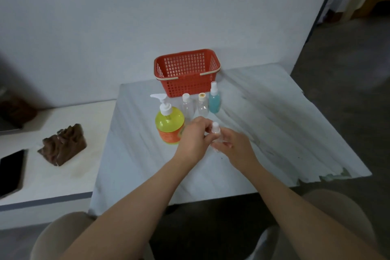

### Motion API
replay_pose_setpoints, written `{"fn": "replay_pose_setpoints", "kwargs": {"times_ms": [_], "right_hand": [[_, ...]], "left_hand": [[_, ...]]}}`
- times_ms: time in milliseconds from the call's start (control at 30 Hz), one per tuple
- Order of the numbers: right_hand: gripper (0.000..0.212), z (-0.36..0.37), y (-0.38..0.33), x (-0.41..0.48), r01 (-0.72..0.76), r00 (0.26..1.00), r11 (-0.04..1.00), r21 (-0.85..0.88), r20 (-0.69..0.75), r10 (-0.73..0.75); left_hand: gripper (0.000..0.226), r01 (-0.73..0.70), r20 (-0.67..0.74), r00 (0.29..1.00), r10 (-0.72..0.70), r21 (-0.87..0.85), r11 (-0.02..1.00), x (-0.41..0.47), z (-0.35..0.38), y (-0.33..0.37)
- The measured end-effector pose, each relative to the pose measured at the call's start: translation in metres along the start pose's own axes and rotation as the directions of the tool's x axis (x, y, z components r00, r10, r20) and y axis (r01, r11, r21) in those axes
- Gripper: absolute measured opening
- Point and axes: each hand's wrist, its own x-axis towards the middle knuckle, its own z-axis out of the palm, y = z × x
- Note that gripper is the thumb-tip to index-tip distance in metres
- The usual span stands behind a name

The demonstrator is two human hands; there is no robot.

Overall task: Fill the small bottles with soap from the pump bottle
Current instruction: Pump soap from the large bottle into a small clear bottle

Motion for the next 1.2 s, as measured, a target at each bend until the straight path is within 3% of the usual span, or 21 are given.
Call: {"fn": "replay_pose_setpoints", "kwargs": {"times_ms": [133,300,400,500,667,767,833,967,1067,1200], "right_hand": [[0.008,0.004,-0.001,0.004,-0.019,0.998,0.999,0.041,-0.055,0.021],[0.014,0.009,-0.007,0.009,0.0,0.997,1.0,0.021,-0.078,0.001],[0.008,0.01,-0.009,0.01,-0.01,0.998,0.999,0.031,-0.063,0.012],[0.025,0.009,-0.006,0.012,-0.014,0.998,0.999,0.049,-0.067,0.017],[0.033,0.009,-0.003,0.013,-0.021,0.999,1.0,0.007,-0.035,0.021],[0.032,0.006,0.0,0.014,0.004,0.999,0.999,-0.032,-0.041,-0.005],[0.028,0.003,0.001,0.015,-0.019,0.997,0.999,-0.027,-0.069,0.017],[0.021,-0.003,0.0,0.021,-0.045,0.993,0.998,-0.04,-0.112,0.04],[0.024,-0.006,-0.002,0.025,-0.045,0.995,0.998,-0.035,-0.091,0.041],[0.034,-0.014,-0.009,0.028,-0.043,0.996,0.996,-0.085,-0.078,0.036]], "left_hand": [[0.02,0.07,-0.018,0.997,-0.07,0.013,0.997,0.008,0.001,-0.002],[0.037,0.215,-0.079,0.971,-0.226,-0.128,0.968,0.006,-0.006,0.0],[0.045,0.163,0.027,0.987,-0.161,-0.251,0.954,0.002,-0.013,0.0],[0.047,0.064,0.063,0.997,-0.053,-0.186,0.981,0.002,-0.019,-0.006],[0.032,0.106,0.025,0.994,-0.103,-0.201,0.974,0.008,-0.023,-0.011],[0.043,0.091,0.028,0.996,-0.088,-0.156,0.984,0.01,-0.023,-0.007],[0.047,0.01,0.055,0.999,-0.004,-0.109,0.994,0.014,-0.024,-0.006],[0.024,-0.239,0.186,0.958,0.218,0.102,0.966,0.025,-0.028,-0.002],[0.012,-0.216,0.196,0.965,0.176,0.205,0.954,0.033,-0.032,0.004],[0.023,-0.178,0.174,0.976,0.132,0.282,0.943,0.041,-0.033,0.008]]}}
